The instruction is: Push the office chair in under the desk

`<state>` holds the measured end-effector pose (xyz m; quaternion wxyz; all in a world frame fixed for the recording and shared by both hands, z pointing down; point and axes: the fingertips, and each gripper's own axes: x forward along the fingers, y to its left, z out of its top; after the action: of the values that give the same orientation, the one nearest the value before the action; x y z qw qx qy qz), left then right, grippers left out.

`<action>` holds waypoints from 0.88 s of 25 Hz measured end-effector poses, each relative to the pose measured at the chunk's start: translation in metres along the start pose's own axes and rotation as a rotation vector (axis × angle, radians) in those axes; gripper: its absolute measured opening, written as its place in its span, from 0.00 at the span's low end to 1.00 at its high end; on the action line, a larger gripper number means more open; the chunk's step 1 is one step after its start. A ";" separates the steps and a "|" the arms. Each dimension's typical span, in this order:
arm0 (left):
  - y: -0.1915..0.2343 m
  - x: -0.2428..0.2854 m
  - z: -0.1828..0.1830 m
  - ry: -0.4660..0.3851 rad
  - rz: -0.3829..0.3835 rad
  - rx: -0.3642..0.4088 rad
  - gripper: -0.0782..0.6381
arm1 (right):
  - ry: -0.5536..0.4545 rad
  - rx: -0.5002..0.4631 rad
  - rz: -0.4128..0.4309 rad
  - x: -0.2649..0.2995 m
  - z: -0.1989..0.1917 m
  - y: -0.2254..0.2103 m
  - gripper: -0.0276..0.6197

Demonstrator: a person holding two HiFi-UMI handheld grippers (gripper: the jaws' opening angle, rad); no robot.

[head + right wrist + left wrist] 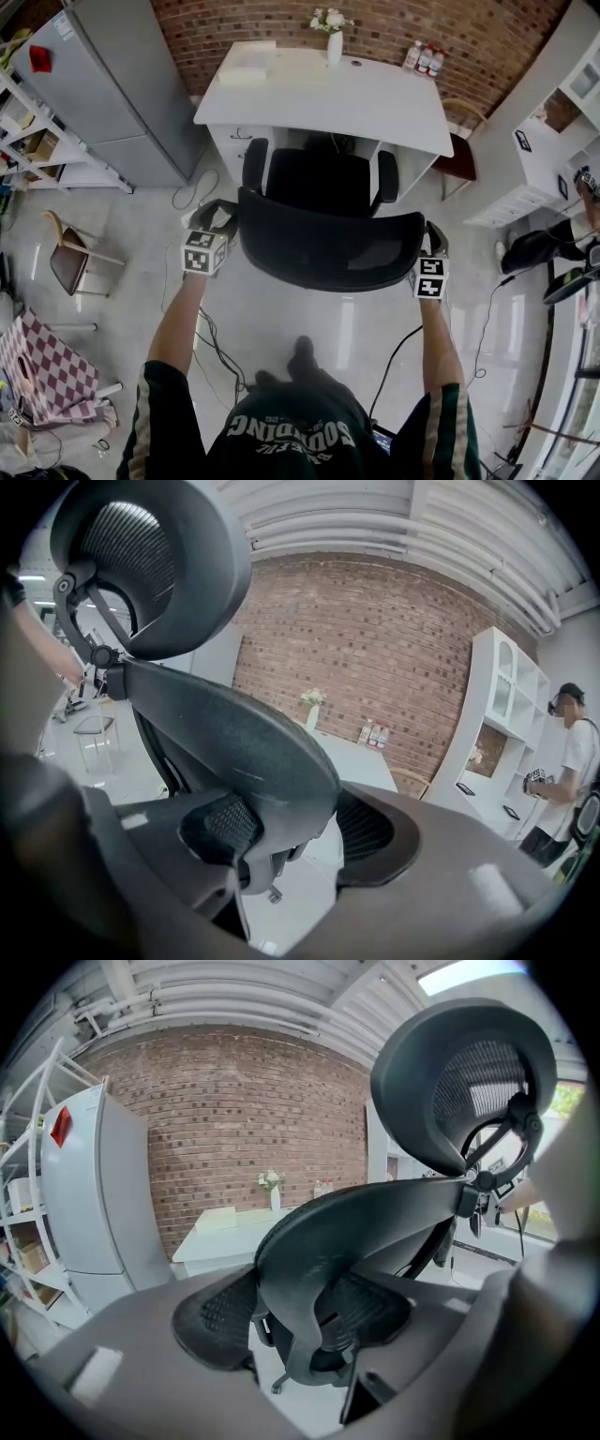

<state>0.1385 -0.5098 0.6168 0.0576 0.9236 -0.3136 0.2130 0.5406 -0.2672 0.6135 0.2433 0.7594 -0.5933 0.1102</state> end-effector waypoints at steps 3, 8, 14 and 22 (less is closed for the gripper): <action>0.001 0.005 0.001 0.011 -0.002 -0.003 0.46 | 0.002 0.002 0.003 0.004 0.001 -0.002 0.43; 0.002 0.004 -0.001 0.026 -0.013 -0.005 0.47 | -0.021 0.043 -0.012 0.000 -0.001 0.002 0.43; -0.004 -0.012 -0.005 0.024 0.020 -0.020 0.49 | -0.017 0.182 -0.061 -0.020 -0.011 0.002 0.42; -0.032 -0.059 -0.013 -0.017 0.017 0.034 0.46 | -0.058 0.192 -0.063 -0.071 -0.015 0.033 0.32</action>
<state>0.1112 -0.4486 0.6041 0.0372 0.9236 -0.3180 0.2108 0.4916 -0.2052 0.6019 0.1556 0.8004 -0.5626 0.1365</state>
